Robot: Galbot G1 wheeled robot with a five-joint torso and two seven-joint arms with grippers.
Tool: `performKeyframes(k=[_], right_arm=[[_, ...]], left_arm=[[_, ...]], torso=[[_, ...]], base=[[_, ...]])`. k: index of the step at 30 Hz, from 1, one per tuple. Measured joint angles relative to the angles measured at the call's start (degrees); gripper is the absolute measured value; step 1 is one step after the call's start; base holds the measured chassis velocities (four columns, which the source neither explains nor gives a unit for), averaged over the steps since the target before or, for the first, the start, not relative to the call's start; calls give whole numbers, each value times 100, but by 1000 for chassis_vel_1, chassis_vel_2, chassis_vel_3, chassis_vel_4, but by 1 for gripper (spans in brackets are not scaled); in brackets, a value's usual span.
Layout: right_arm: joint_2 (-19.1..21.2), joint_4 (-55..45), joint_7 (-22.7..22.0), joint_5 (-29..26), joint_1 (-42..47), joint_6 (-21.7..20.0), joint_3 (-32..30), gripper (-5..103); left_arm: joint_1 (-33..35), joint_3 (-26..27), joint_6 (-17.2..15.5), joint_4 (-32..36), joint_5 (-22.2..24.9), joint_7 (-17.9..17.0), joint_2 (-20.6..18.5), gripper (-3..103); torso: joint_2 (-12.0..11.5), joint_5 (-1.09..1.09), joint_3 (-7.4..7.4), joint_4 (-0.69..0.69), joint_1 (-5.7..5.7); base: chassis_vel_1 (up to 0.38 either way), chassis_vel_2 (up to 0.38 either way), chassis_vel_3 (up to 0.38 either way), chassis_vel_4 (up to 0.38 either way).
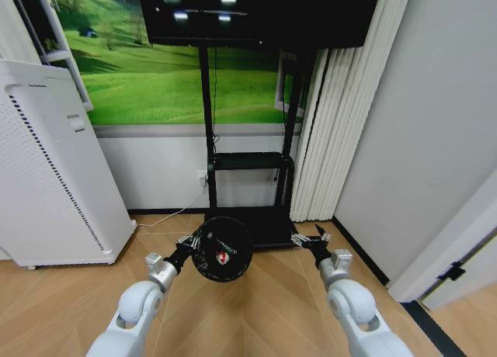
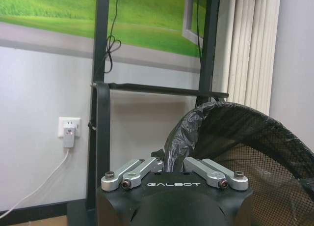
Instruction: Pick up the trash bin and place the garbage on the floor into it.
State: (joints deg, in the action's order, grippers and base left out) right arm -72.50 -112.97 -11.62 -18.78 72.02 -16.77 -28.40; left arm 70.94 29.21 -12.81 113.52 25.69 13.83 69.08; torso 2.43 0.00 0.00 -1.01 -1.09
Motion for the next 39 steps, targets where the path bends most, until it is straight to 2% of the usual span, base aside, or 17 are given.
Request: performKeyframes(k=[7, 24, 39], right_arm=[[-75, 253, -7, 182, 10, 105, -41, 100], [-21, 85, 147, 147, 91, 117, -65, 100], [50, 2, 233, 43, 115, 90, -64, 100]], left_arm=[[191, 179, 0, 87, 11, -2, 20, 6], [74, 155, 0, -32, 32, -23, 21, 6], [54, 135, -2, -43, 37, -33, 46, 6]], torso=[[0, -1, 0, 0, 0], [0, 0, 1, 0, 0], [0, 0, 0, -1, 0]], base=[[0, 0, 0, 0], [11, -8, -12, 10], [90, -87, -86, 91]])
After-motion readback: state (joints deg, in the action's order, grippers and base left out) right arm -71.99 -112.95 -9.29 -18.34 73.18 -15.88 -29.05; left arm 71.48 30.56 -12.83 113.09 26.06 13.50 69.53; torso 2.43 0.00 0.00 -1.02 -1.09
